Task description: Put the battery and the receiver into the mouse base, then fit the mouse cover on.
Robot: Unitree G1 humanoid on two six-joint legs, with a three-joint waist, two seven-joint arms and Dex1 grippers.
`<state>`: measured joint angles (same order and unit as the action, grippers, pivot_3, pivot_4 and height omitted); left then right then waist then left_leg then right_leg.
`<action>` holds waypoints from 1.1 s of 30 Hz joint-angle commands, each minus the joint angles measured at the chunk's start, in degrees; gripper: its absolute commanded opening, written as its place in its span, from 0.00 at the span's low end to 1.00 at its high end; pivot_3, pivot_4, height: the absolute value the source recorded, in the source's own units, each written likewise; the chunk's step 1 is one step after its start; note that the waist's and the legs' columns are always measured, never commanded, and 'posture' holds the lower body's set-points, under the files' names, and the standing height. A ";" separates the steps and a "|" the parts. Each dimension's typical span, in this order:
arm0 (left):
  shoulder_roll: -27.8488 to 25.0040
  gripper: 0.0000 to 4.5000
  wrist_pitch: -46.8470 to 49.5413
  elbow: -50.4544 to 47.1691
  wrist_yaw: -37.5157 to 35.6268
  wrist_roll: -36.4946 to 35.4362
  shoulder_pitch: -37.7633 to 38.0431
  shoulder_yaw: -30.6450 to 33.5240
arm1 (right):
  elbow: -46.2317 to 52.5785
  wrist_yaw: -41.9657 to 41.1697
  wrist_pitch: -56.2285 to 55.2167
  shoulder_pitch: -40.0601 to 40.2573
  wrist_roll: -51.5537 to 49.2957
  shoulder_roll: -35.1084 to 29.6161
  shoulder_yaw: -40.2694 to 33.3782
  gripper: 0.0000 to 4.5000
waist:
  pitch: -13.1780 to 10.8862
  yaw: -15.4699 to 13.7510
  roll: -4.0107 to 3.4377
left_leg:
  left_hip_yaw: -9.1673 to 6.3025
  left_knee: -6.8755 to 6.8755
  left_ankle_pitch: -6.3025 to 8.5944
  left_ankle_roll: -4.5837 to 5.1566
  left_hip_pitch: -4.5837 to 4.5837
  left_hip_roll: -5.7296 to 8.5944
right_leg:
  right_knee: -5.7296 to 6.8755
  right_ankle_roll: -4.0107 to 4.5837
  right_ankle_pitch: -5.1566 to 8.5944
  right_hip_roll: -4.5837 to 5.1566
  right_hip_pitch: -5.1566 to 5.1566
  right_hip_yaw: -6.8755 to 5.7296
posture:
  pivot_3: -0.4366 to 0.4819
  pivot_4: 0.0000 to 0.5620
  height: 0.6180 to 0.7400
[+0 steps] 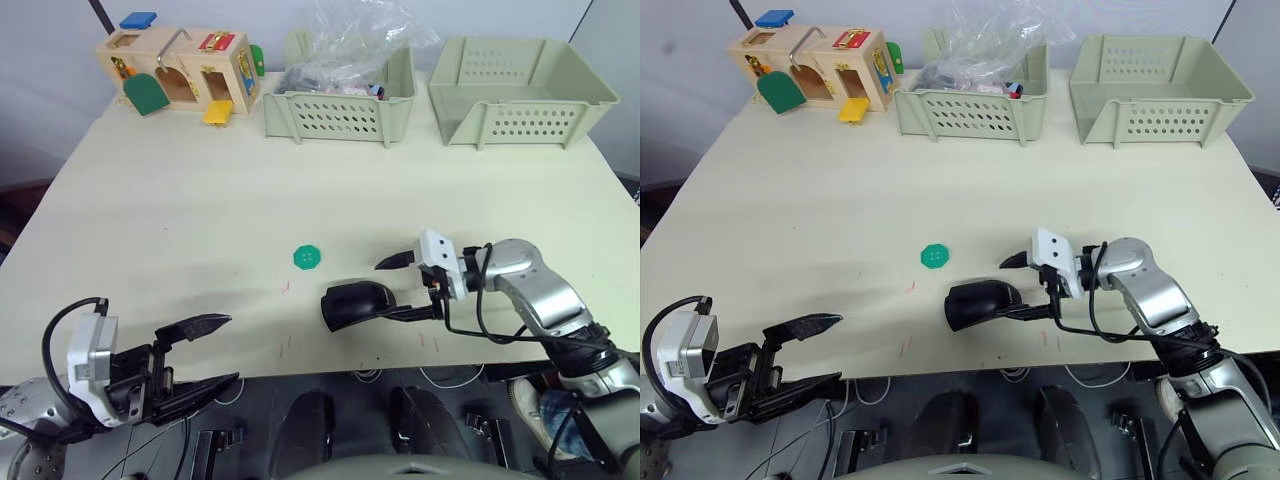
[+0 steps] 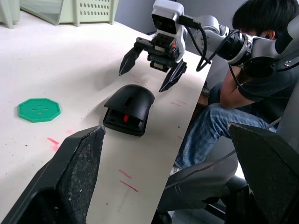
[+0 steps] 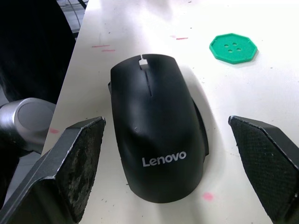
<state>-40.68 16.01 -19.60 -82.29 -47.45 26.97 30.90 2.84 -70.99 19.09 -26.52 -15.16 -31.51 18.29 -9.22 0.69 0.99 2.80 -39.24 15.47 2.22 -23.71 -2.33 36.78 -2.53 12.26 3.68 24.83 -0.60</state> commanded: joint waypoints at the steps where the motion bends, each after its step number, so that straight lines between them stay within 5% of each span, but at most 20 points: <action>1: -0.53 1.00 0.07 -0.69 -0.48 -1.10 0.23 0.90 | 0.37 -0.39 -1.93 0.04 0.05 0.20 -0.10 0.99 | 0.00 0.00 0.00 | 0.00 0.00 0.00 0.00 0.00 0.00 | 0.00 0.00 0.00 0.00 0.00 0.00 | 0.48 0.27 1.00; 25: -0.57 1.00 -1.44 1.57 -3.26 -0.41 1.02 2.14 | -2.14 -0.73 -4.75 0.54 1.70 1.31 1.53 0.99 | 0.00 0.00 0.00 | 0.03 0.00 0.00 0.00 0.01 0.00 | 0.00 0.00 0.00 0.00 -0.01 0.00 | 0.48 0.27 1.00; 28: -0.52 1.00 -1.88 2.21 -3.76 -0.21 1.09 2.12 | -2.03 -0.64 -4.89 0.58 1.89 1.36 1.60 0.80 | 0.00 -0.01 0.00 | 0.03 0.00 0.00 0.00 0.01 0.00 | 0.00 0.00 0.00 0.00 -0.01 0.00 | 0.48 0.27 1.00; 33: -0.49 1.00 -2.59 2.91 -4.24 -0.10 1.27 1.99 | -2.36 -0.66 -5.35 0.56 2.30 1.48 1.66 0.80 | 0.00 0.00 0.00 | 0.03 0.00 0.00 0.00 0.01 0.00 | 0.01 0.00 0.00 0.00 -0.01 0.00 | 0.48 0.27 1.00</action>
<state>-40.69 14.35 -16.76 -85.47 -47.32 27.81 31.32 -0.34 -71.40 14.71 -25.88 -12.69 -30.13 20.27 -9.22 0.69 0.99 2.84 -39.24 15.47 2.22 -23.70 -2.33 36.78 -2.53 12.25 3.68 24.82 -0.61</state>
